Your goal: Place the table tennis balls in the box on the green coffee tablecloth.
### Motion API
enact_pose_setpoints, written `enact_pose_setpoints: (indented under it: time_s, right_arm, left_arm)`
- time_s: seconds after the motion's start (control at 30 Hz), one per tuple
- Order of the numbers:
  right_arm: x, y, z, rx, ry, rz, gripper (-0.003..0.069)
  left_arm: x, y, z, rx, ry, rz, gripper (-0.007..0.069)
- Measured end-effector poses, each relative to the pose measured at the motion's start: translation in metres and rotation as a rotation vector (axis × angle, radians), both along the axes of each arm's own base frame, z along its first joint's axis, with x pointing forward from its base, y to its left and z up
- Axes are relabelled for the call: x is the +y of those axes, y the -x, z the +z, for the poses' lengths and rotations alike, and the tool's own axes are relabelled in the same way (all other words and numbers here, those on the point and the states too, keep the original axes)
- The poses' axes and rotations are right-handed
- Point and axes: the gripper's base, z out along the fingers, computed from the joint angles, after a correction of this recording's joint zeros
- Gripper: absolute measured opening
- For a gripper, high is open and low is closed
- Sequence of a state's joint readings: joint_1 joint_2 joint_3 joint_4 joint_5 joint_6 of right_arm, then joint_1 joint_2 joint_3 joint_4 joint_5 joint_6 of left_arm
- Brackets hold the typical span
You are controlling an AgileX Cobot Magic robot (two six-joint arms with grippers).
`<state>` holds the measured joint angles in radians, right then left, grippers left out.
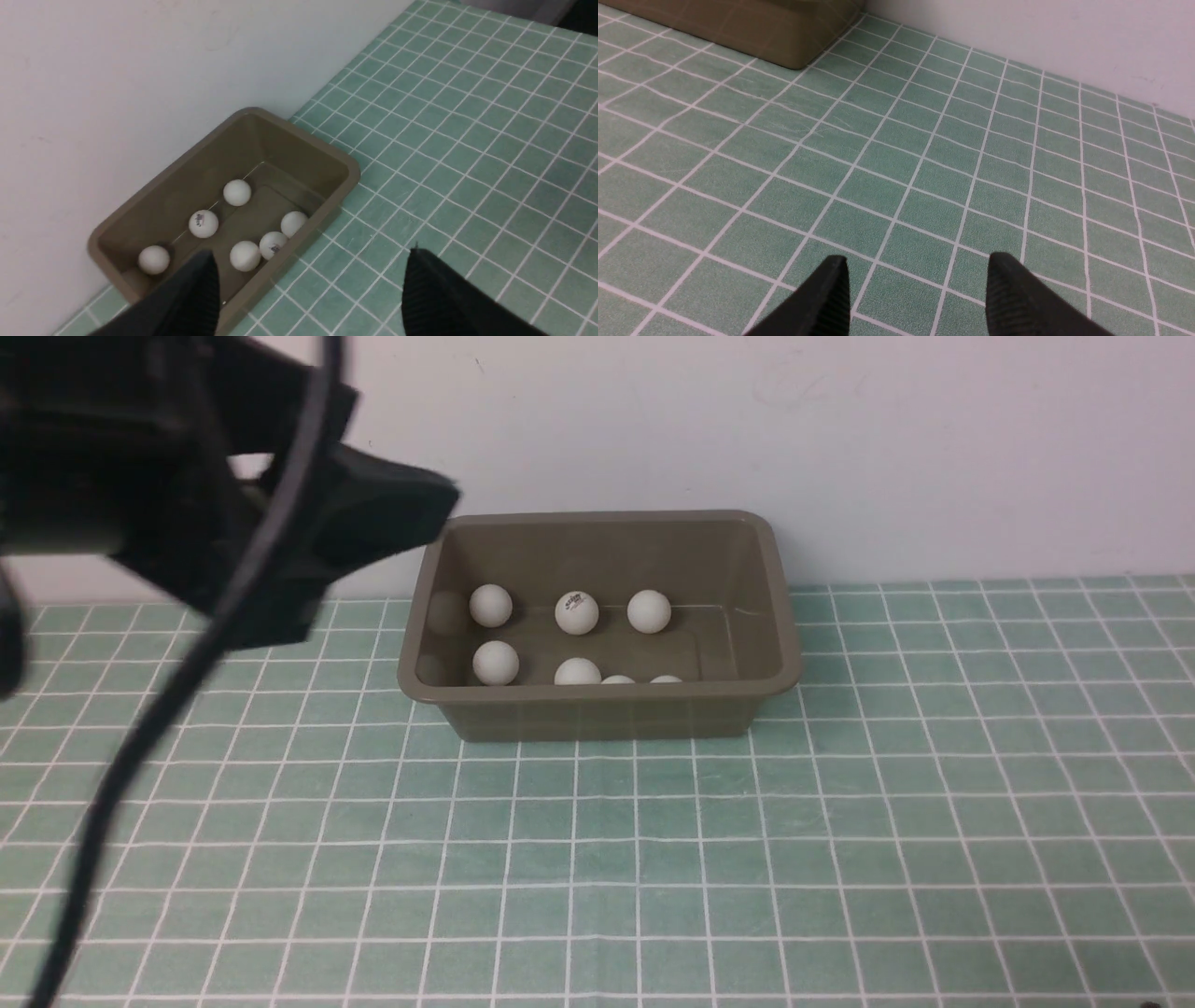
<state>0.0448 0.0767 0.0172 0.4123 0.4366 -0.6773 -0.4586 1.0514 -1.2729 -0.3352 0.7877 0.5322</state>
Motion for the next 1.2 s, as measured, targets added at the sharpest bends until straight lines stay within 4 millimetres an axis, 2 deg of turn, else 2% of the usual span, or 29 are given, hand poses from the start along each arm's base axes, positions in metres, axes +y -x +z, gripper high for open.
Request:
enact_pose_setpoints:
  time_s: [0.1,0.27,0.33,0.47,0.57,0.6,0.87,1.0,1.2]
  right_arm:
    - [0.0,0.0,0.0,0.0,0.0,0.0,0.037]
    - [0.0,0.0,0.0,0.0,0.0,0.0,0.037]
    - [0.0,0.0,0.0,0.0,0.0,0.0,0.037]
    - [0.0,0.0,0.0,0.0,0.0,0.0,0.037]
    - [0.0,0.0,0.0,0.0,0.0,0.0,0.037]
    - [0.0,0.0,0.0,0.0,0.0,0.0,0.037]
    - [0.0,0.0,0.0,0.0,0.0,0.0,0.037]
    - [0.0,0.0,0.0,0.0,0.0,0.0,0.037]
    - [0.0,0.0,0.0,0.0,0.0,0.0,0.037]
  left_arm:
    - [0.03,0.034,0.013,-0.031,0.034,0.09,0.0471]
    - [0.067,0.06,0.005,-0.075,0.049,0.29,0.0471]
    - [0.08,0.067,-0.021,-0.041,0.047,0.399,0.0471]
    - [0.092,0.074,-0.072,0.022,0.053,0.52,0.0471]
    - [0.097,0.085,-0.118,0.02,0.06,0.585,0.0471]
    - [0.099,0.087,-0.139,0.017,0.062,0.608,0.0471]
    - [0.104,0.109,-0.242,-0.052,0.082,0.685,0.0471]
    - [0.104,0.115,-0.261,-0.051,0.059,0.683,0.0471]
    - [0.106,0.119,-0.27,-0.05,0.055,0.715,0.0471]
